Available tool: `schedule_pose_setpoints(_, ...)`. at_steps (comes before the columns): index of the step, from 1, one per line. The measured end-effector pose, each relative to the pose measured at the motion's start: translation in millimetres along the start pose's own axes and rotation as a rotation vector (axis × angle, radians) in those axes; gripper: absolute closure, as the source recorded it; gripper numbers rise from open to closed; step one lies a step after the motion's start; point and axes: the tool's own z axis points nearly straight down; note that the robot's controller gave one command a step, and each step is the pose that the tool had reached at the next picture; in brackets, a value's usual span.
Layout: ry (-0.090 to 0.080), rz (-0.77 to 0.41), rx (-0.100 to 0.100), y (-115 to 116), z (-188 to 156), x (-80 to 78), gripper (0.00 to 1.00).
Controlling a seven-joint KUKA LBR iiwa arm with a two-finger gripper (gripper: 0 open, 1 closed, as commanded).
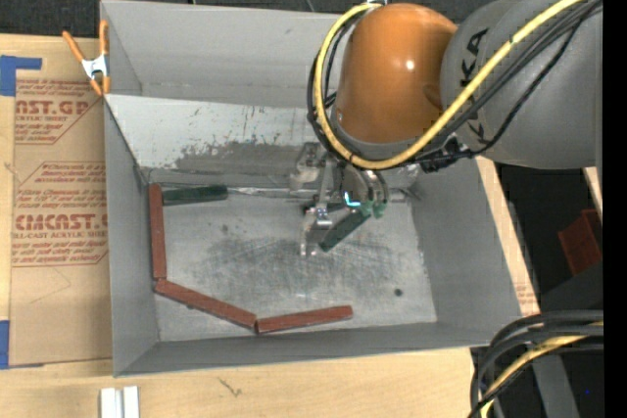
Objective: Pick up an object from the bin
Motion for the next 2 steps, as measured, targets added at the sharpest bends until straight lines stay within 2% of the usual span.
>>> schedule_pose_setpoints(1,-0.008,0.001,-0.001,-0.5,-4.6,-1.6,0.00)
schedule_pose_setpoints(2,-0.015,-0.026,-0.001,-37.0,42.3,11.6,0.00)
